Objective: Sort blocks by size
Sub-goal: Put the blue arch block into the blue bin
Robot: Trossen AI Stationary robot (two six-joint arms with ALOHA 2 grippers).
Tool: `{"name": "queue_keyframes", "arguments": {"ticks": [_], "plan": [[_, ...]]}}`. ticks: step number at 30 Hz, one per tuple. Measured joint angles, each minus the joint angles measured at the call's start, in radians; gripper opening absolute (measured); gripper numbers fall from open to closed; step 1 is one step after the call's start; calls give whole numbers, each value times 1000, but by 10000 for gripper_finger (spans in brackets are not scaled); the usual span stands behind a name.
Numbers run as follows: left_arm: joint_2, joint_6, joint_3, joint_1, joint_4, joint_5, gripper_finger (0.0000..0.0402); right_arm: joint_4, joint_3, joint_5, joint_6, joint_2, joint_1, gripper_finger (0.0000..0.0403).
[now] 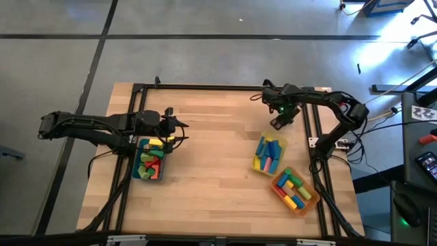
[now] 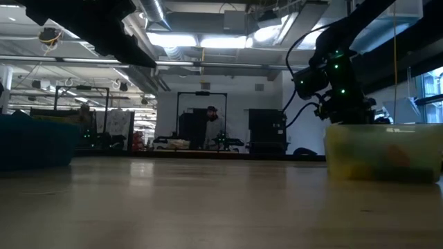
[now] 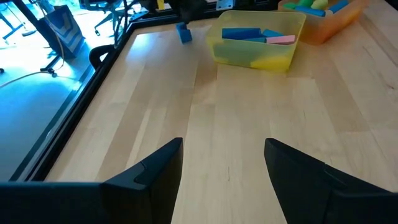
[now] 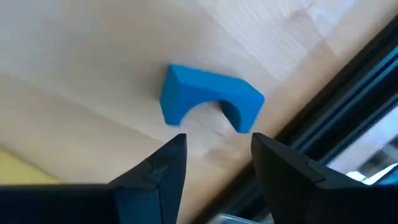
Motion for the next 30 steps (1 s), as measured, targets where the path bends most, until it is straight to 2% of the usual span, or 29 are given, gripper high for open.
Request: {"name": "queue_keyframes", "arguments": {"ticks": [7, 14, 20, 30], "plan": [[0, 0, 0, 0, 0, 0, 211, 27, -27, 81, -348, -1, 0, 182], [0, 0, 0, 0, -2, 0, 211, 163, -71, 127, -465, -1, 0, 182], [0, 0, 0, 0, -2, 0, 211, 168, -106, 164, -550, -2, 0, 182], [0, 0, 0, 0, -1, 0, 211, 172, -91, 169, -542, 1, -1, 182]]}}
